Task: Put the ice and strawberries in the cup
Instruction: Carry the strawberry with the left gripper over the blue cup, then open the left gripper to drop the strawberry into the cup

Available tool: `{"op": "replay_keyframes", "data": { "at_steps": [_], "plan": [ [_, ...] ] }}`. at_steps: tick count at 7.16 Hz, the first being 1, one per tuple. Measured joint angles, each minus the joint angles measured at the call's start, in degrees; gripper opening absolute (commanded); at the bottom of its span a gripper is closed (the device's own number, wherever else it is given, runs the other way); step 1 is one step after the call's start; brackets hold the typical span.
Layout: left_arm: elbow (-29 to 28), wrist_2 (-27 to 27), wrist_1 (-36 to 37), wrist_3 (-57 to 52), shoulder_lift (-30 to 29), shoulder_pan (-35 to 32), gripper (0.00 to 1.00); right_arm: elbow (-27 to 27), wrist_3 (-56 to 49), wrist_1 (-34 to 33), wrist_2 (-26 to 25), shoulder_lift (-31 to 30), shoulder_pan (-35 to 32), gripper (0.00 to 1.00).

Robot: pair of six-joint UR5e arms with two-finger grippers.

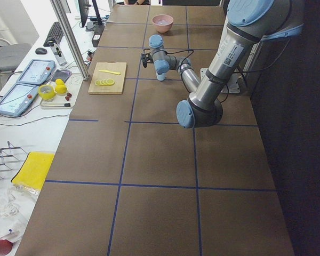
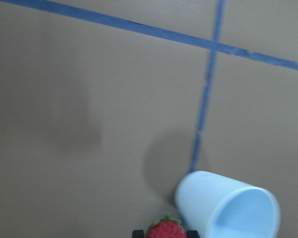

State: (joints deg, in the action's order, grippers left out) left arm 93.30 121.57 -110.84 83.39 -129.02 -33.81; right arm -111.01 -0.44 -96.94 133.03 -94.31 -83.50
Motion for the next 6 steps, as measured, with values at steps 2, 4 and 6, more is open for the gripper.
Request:
{"op": "replay_keyframes", "data": {
  "at_steps": [2, 4, 6],
  "plan": [
    [-0.5, -0.4, -0.3, 0.8, -2.0, 0.9, 0.14, -0.5, 0.0, 0.0, 0.1, -0.4, 0.0, 1.0],
    [-1.0, -0.8, -0.5, 0.9, -2.9, 1.6, 0.27, -0.6, 0.0, 0.0, 0.1, -0.5, 0.0, 1.0],
    [-1.3, -1.4, -0.7, 0.8, -3.3, 1.8, 0.44, -0.6, 0.0, 0.0, 0.1, -0.5, 0.0, 1.0]
  ]
}}
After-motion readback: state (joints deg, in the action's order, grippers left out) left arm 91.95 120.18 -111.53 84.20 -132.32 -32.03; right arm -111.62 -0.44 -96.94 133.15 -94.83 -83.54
